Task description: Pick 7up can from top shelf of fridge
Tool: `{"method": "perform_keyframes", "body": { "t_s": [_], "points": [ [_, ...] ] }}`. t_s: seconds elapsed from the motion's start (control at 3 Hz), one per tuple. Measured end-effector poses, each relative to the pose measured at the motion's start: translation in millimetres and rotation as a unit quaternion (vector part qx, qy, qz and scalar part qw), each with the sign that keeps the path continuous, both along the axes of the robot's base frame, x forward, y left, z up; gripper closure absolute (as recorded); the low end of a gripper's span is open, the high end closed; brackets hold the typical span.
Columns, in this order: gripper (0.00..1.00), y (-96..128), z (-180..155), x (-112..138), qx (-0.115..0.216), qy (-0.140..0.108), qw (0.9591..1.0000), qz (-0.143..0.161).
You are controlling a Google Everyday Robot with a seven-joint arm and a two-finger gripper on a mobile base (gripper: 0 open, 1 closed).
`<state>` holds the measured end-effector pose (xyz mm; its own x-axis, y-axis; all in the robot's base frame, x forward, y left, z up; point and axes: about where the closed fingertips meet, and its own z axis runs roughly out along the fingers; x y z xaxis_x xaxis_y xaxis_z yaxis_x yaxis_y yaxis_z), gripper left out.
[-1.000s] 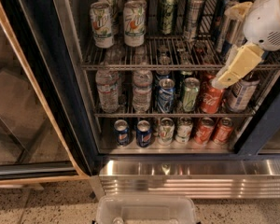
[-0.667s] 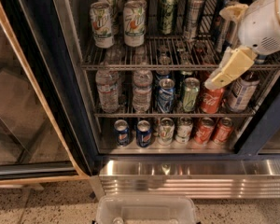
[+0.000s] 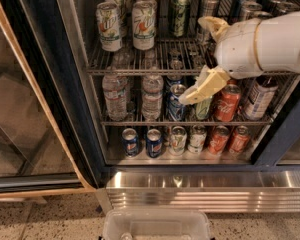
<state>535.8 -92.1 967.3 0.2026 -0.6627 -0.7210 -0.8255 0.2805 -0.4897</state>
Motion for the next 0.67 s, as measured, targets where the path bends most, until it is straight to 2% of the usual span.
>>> {"method": "perform_keyframes", "body": {
  "t_s": [0.33, 0.67],
  "points": [
    [0.00, 35.2, -1.0, -2.1, 0.015, -0.010, 0.9987, 0.048],
    [0.00, 35.2, -0.9, -2.1, 0.015, -0.010, 0.9987, 0.048]
  ]
}}
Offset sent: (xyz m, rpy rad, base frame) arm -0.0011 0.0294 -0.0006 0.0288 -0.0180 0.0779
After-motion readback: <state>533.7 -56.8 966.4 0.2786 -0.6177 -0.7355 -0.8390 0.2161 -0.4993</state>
